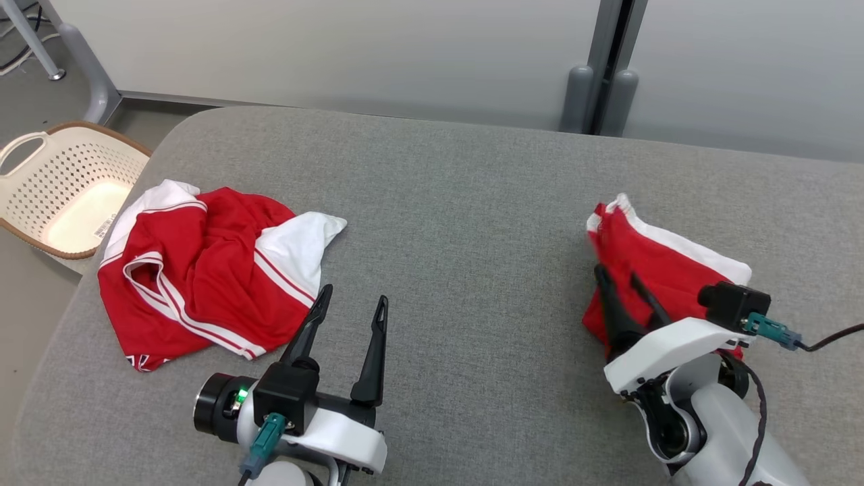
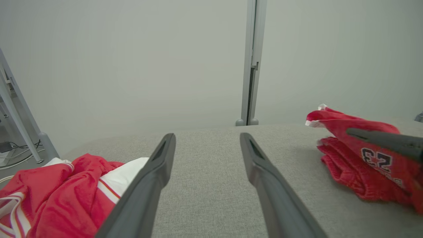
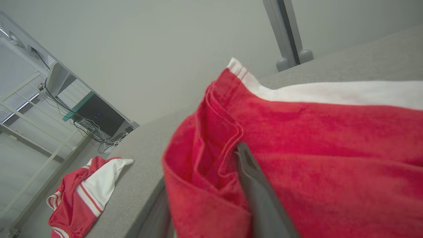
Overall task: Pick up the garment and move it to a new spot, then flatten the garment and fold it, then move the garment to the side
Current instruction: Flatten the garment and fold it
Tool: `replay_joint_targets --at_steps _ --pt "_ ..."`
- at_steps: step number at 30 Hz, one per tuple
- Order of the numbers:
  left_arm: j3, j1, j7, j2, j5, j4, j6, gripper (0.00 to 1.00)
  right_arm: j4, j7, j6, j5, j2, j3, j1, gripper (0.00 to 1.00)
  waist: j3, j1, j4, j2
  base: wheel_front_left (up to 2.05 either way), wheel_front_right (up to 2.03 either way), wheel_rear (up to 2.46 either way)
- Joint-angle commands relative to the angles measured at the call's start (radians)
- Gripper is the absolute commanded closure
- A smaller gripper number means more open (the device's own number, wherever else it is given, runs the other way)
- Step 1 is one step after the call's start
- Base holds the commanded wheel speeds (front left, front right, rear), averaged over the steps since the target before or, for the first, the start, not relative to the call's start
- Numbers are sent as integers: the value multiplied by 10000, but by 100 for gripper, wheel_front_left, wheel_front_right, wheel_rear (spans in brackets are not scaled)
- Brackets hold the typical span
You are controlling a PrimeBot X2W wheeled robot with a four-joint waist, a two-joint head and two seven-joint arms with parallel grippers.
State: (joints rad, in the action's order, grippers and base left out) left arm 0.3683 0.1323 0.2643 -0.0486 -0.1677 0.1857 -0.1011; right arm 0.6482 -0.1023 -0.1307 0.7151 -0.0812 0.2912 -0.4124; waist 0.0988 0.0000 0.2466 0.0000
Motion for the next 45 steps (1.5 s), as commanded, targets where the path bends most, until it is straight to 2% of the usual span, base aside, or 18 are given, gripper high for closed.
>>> replay_joint_targets --at_steps 1,7,13,17,21,26,30,33,37,42,44,45 --pt "6 182 0 -40 -39 1 -62 0 75 -61 0 101 20 213 -54 0 58 0 61 0 0 0 0" --pt "169 168 0 -40 -176 -2 -180 0 332 245 0 427 93 1294 4 0 114 0 87 0 0 0 0" --pt "242 282 0 -40 -193 83 -198 0 957 950 0 740 128 1877 50 0 91 0 49 0 0 0 0" --pt "182 334 0 -40 -193 63 -243 0 894 1371 0 1186 166 2344 38 0 66 0 -57 0 0 0 0" --pt "140 259 0 -40 -129 50 -235 0 500 1259 0 1517 110 2686 -87 0 -9 0 -341 0 0 0 0" --pt "-15 254 0 -40 -50 -30 -184 0 -271 578 0 1600 -386 2798 -221 0 -139 0 -829 0 0 0 0" --pt "-101 293 0 -40 -34 -233 -211 0 -838 -197 0 1120 -1110 2567 -269 0 -279 0 -1198 0 0 0 0" --pt "-178 273 0 -40 -30 -384 -255 0 -1018 -814 0 80 -1835 2359 -230 0 -382 0 -1467 0 0 0 0" --pt "-253 198 0 -40 -2 -508 -330 0 -1291 -1276 0 -1209 -2333 1698 139 0 -474 0 -1792 0 0 0 0" --pt "-447 92 0 -41 -29 -502 -411 0 -1917 -1566 0 -2576 -2519 646 925 0 -546 0 -2150 0 0 0 0" --pt "-544 42 0 -40 -18 -536 -400 0 -2202 -1605 0 -3114 -2352 -5 1322 0 -551 0 -2253 0 0 0 0" --pt "-623 -57 0 -40 12 -564 -402 0 -2481 -1633 0 -3461 -2025 -678 1765 0 -563 0 -2352 0 0 0 0"
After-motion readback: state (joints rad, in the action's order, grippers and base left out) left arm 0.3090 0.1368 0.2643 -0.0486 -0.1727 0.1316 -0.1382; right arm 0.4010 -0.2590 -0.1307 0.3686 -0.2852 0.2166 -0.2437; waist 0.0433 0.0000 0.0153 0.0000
